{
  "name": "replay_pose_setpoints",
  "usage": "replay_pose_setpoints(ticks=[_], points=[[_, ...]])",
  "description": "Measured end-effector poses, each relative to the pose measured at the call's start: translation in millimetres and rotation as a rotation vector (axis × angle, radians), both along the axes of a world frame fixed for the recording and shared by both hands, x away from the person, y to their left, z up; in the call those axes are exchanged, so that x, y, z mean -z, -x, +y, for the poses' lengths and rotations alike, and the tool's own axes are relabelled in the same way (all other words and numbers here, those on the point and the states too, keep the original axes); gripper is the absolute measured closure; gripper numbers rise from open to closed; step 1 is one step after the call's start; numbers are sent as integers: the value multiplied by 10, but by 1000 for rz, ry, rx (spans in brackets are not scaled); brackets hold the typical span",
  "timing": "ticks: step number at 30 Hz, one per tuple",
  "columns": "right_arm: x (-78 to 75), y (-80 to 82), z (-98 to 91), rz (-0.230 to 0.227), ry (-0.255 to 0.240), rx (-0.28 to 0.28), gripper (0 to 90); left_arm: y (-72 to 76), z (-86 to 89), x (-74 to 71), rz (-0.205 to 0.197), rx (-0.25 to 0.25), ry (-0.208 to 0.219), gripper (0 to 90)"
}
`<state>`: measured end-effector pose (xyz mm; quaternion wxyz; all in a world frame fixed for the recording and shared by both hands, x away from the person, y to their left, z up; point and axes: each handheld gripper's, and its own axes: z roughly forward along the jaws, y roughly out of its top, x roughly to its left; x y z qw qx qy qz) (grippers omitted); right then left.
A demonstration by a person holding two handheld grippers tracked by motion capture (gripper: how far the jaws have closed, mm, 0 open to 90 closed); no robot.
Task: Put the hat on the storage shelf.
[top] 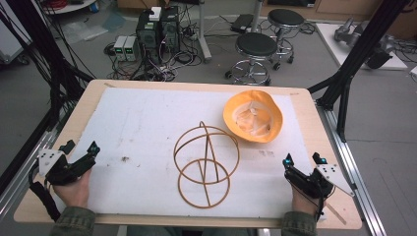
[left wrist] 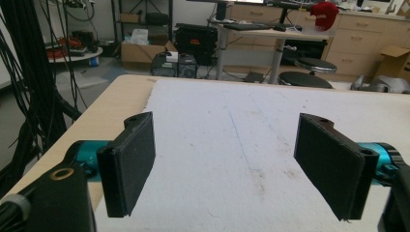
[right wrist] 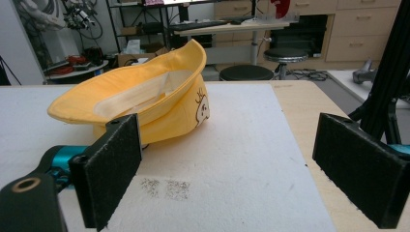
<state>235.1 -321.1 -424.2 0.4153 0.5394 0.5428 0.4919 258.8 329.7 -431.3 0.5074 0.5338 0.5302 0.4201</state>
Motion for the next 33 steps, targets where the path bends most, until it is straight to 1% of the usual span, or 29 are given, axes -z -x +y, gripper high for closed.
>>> replay_pose_setpoints(ticks=[5, 9, 15, 17, 18, 27, 33], points=[[1, -9, 0, -2, 2, 2, 91, 12, 10, -2, -3, -4, -2, 229], [1, -11, 7, -1, 5, -3, 91, 13, 14, -2, -6, -7, 4, 229], [3, -3, 0, -1, 0, 3, 91, 1, -5, -1, -4, -2, -2, 229], [7, -4, 1, -1, -5, 1, 91, 1, -9, -2, -4, -1, -6, 229], [10, -8, 4, -3, 2, -3, 91, 2, -10, -2, -4, -1, -7, 229], [16, -21, 36, 6, 9, -17, 91, 1, -7, 0, -1, -1, -7, 229], [-10, -22, 44, -3, 0, -22, 91, 1, -10, 2, 0, -1, -5, 229]])
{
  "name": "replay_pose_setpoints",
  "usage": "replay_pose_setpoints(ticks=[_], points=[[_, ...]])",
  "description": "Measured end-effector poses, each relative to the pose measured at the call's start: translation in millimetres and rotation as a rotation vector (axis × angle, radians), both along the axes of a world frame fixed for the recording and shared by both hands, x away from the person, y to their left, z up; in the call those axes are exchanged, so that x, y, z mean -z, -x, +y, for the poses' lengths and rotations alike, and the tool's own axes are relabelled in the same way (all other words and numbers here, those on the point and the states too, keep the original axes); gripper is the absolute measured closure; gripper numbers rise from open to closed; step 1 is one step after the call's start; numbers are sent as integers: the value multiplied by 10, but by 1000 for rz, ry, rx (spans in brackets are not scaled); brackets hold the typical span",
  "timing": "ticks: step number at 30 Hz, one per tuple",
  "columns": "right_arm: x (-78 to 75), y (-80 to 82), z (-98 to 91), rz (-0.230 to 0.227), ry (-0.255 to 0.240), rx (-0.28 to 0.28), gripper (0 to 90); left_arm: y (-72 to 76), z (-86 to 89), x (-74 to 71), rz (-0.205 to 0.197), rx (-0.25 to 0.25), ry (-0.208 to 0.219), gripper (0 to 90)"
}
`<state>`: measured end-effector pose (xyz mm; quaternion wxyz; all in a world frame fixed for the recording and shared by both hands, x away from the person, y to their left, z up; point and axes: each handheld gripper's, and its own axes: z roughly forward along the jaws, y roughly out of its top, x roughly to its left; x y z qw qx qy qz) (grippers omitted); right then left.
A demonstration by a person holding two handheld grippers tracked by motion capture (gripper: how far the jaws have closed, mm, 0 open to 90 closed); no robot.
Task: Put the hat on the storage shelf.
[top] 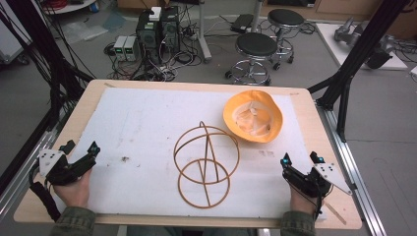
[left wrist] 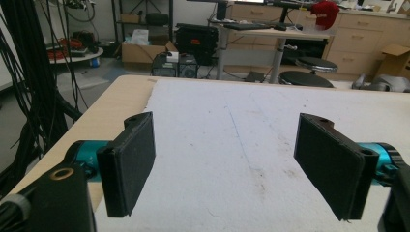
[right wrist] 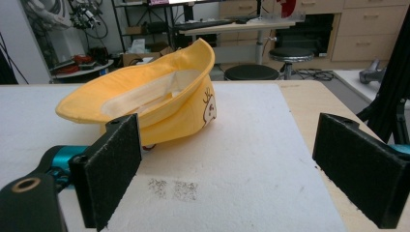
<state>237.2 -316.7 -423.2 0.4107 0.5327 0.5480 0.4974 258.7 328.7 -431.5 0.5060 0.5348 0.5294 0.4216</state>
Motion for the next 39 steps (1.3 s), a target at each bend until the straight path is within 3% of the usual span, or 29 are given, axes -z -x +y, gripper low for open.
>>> replay_pose_setpoints(ticks=[9, 15, 27, 39], points=[[-95, -27, 2, -24, 15, 6, 91, -2, -14, 3, 2, 4, -4, 229], [-110, -112, 11, 11, 7, -11, 91, -8, -15, 7, 3, 8, 0, 229], [-245, -374, -15, 30, 19, 4, 91, -12, -42, 11, 6, 21, -7, 229], [-433, -647, 67, 48, 48, -19, 91, -15, -38, 14, 5, 24, -4, 229]])
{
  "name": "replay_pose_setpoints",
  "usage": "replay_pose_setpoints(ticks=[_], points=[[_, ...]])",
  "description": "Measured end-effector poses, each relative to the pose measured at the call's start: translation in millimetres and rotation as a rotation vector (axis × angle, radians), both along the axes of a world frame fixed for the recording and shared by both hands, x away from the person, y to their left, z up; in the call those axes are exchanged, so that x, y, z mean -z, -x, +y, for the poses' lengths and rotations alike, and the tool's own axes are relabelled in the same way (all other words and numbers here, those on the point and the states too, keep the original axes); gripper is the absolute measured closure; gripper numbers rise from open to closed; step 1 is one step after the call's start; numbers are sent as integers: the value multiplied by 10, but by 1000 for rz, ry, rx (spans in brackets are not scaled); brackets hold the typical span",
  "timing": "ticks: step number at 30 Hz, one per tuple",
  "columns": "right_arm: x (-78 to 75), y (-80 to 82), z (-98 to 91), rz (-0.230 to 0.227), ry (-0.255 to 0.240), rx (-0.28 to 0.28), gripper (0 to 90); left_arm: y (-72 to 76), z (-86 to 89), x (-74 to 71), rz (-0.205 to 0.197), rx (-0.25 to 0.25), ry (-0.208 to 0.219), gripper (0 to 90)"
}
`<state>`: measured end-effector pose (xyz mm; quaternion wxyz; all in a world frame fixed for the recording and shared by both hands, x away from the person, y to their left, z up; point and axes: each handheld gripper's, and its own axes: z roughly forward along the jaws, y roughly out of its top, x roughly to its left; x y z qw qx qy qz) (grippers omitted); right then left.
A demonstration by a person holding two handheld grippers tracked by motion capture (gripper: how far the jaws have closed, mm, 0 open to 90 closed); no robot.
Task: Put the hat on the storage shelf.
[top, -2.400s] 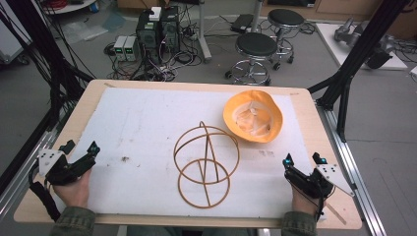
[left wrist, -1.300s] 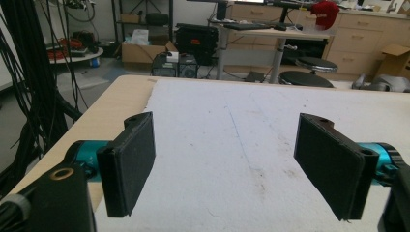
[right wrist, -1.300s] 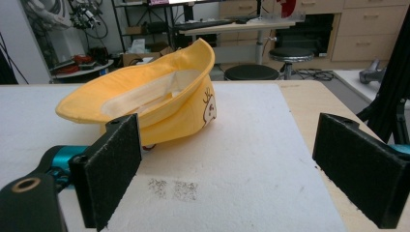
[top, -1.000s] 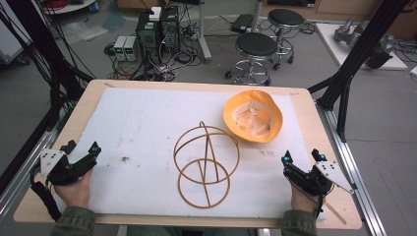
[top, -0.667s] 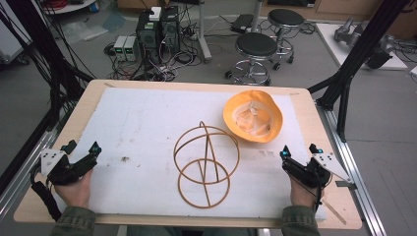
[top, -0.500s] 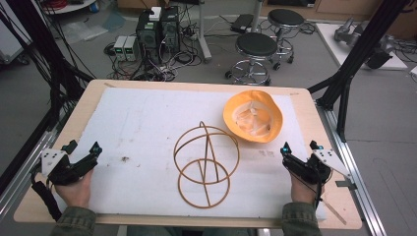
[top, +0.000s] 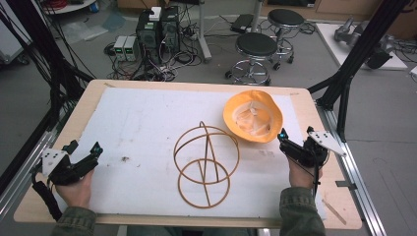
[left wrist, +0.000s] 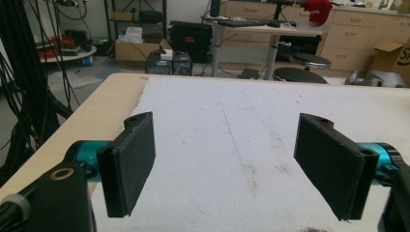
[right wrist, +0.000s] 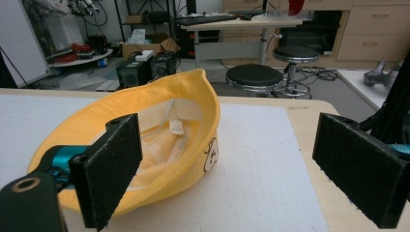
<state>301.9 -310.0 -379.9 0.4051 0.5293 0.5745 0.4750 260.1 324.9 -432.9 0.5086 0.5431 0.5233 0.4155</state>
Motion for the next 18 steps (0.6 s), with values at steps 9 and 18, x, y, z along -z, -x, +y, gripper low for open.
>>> replay_pose_setpoints(ticks=[9, 18], points=[[-64, -178, 71, 28, 5, -11, 91, -3, 4, 0, 0, 0, -1, 229], [-74, -380, 158, 50, 28, -6, 91, -5, 5, 0, 1, 0, -2, 229]])
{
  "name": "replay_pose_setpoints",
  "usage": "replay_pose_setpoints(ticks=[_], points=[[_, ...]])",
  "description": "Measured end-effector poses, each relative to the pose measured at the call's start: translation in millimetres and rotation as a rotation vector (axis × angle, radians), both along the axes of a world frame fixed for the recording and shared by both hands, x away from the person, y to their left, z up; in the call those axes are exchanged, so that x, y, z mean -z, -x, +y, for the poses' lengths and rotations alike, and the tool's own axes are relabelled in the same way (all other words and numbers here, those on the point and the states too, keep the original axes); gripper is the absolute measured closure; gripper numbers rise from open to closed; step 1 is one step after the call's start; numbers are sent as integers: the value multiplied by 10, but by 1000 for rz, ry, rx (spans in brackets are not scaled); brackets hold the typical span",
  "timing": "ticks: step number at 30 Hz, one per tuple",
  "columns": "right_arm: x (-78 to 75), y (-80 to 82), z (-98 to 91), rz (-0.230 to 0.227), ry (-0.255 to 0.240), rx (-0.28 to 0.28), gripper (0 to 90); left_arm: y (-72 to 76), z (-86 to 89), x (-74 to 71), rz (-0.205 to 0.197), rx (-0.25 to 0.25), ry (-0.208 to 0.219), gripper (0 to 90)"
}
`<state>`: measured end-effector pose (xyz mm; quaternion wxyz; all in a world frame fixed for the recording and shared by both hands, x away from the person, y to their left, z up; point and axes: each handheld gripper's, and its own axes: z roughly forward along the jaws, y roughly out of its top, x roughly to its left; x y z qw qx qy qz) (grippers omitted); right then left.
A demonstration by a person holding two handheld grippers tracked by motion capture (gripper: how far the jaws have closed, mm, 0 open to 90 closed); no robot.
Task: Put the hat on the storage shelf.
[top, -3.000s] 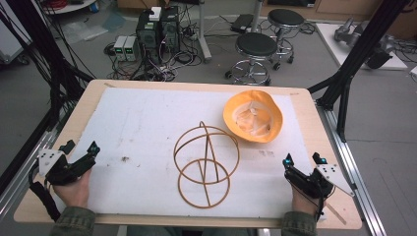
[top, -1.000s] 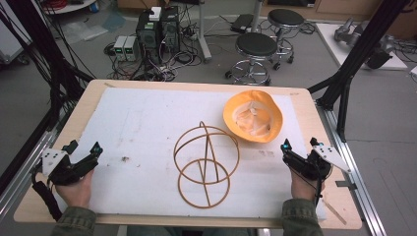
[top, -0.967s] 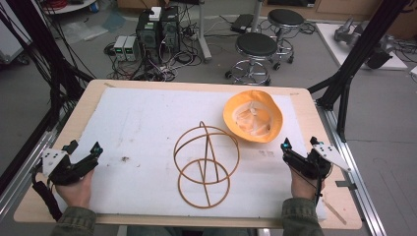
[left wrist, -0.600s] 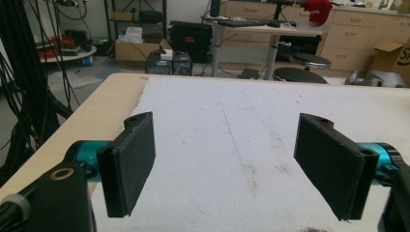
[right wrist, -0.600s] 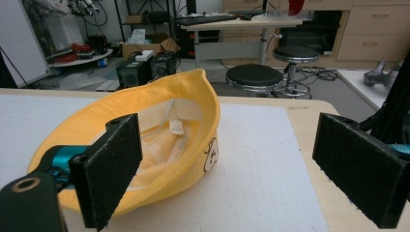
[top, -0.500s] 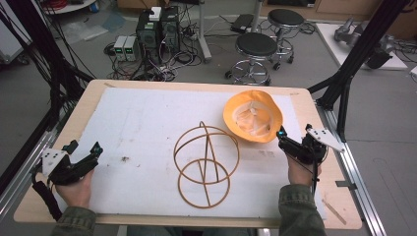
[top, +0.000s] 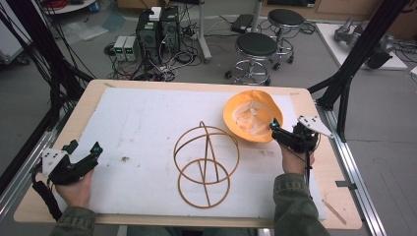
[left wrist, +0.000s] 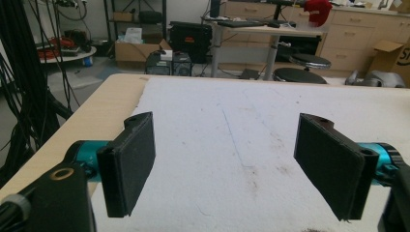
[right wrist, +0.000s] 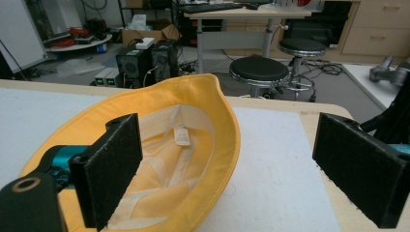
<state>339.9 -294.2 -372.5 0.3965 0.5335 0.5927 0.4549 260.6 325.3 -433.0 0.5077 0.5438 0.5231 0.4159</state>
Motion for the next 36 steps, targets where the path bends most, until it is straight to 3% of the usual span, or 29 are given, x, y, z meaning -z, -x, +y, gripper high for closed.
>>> replay_pose_setpoints(ticks=[5, 10, 17, 21, 23, 28, 31, 36], points=[[-11, -122, 11, 13, -9, 10, 91, -8, -7, 1, 2, 3, -4, 229], [-39, -310, 42, 57, 11, 4, 91, 1, 0, -1, 1, 9, 11, 229], [-6, -464, 75, 85, 50, -1, 91, 12, 18, -2, 0, 8, 19, 229], [36, -623, 73, 157, 40, -11, 91, 3, 5, -2, -1, 17, 21, 229], [39, -654, 82, 170, 38, -11, 91, 0, -6, -2, 2, 28, 23, 229], [43, -833, 103, 243, 89, 0, 91, -1, -36, -3, 5, 43, 15, 229], [48, -873, 110, 255, 92, -5, 91, 4, -29, -3, 4, 42, 18, 229], [101, -990, 140, 337, 93, -14, 92, 9, -4, -2, 2, 34, 22, 229]])
